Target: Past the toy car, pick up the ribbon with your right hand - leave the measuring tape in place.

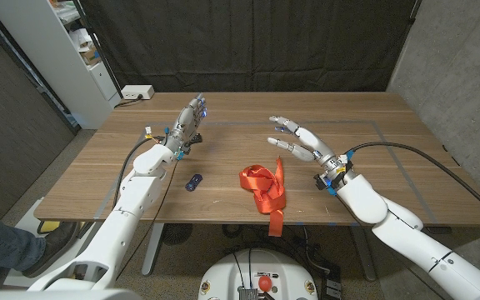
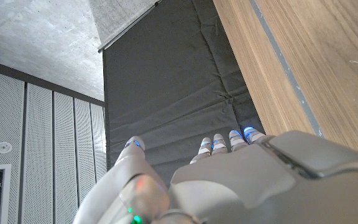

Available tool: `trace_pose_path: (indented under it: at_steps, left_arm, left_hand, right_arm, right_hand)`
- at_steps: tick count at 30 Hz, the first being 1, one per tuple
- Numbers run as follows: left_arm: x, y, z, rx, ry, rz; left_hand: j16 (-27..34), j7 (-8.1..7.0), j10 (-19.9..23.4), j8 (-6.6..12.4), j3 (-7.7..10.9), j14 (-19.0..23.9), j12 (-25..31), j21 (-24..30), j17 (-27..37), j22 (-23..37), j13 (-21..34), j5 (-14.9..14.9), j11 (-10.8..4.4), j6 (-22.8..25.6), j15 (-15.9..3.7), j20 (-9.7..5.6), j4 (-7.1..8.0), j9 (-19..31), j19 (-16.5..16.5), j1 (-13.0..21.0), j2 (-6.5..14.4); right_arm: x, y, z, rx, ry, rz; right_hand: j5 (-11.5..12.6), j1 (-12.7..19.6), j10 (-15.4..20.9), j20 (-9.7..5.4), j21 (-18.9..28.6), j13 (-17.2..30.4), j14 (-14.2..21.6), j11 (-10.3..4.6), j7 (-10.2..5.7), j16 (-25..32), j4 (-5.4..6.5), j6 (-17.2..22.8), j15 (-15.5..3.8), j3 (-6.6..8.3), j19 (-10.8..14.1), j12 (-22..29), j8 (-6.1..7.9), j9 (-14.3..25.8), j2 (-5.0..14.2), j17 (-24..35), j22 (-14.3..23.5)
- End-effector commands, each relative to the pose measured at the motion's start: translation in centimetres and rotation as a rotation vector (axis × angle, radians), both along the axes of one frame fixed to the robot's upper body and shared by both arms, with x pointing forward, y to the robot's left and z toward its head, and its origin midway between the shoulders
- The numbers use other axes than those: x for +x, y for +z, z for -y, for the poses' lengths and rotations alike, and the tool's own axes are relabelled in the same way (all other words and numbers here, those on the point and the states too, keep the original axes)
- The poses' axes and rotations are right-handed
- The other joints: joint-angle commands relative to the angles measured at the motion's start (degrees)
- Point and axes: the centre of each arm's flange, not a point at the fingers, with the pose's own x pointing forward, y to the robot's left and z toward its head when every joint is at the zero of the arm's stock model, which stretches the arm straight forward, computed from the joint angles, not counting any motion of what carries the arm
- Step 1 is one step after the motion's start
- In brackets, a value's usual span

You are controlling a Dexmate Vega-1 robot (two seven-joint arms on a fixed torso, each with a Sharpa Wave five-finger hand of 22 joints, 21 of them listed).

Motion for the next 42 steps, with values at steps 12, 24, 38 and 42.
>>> trace_pose_path:
  at_steps: [12,24,38,42]
  left_arm:
    - [-0.1,-0.4,0.1,0.001,-0.005,-0.007]
    - [-0.1,-0.9,-0.1,-0.005,-0.005,-0.014]
    - [-0.1,-0.6,-0.1,0.002,0.005,-0.014]
    - [-0.1,-0.4,0.2,0.001,0.002,-0.011]
  left_hand:
    - [0.27,0.04,-0.29,0.47,-0.05,-1.93,0.19,0.19,0.21,0.31,0.02,-0.06,0.23,0.91,0.07,0.58,-0.47,0.17,-4.62,0.13,0.53]
    - [0.26,0.05,-0.26,0.41,-0.09,-1.92,0.19,0.22,0.21,0.31,0.02,-0.12,0.2,0.96,0.04,0.65,-0.57,0.17,-4.6,0.11,0.6]
    - [0.26,0.06,-0.33,0.37,-0.13,-1.89,0.15,0.2,0.21,0.32,0.02,-0.17,0.25,1.04,0.07,0.71,-0.66,0.17,-4.66,0.09,0.66]
    - [0.25,0.0,-0.32,0.36,-0.14,-1.91,0.15,0.2,0.21,0.32,0.02,-0.18,0.21,1.06,0.07,0.71,-0.69,0.17,-4.7,0.08,0.68]
  right_arm:
    - [-1.2,-0.6,-1.0,-0.092,-0.079,0.069]
    - [-1.4,-0.2,-1.9,-0.147,-0.119,0.118]
    - [-1.6,-0.5,-2.1,-0.202,-0.151,0.162]
    - [-1.9,-0.4,-2.1,-0.218,-0.159,0.172]
  right_hand:
    - [0.29,0.64,-0.56,-0.12,-0.19,0.23,-0.47,-0.16,0.01,-0.08,-0.55,-0.36,-0.06,0.08,-0.34,0.01,-0.11,0.22,-0.66,0.1,0.1]
    - [0.46,0.9,-0.62,-0.05,-0.19,0.23,-0.41,-0.35,-0.12,-0.04,-0.65,-0.39,-0.03,0.1,-0.49,0.03,-0.15,0.22,-0.87,0.1,0.1]
    - [0.62,1.07,-0.6,0.0,-0.19,0.24,-0.44,-0.35,-0.19,-0.03,-0.68,-0.36,-0.11,0.12,-0.62,0.08,-0.15,0.23,-1.01,0.13,0.1]
    - [0.65,1.09,-0.62,-0.05,-0.19,0.24,-0.44,-0.38,-0.18,-0.03,-0.68,-0.37,-0.08,0.12,-0.66,0.08,-0.15,0.24,-1.03,0.13,0.1]
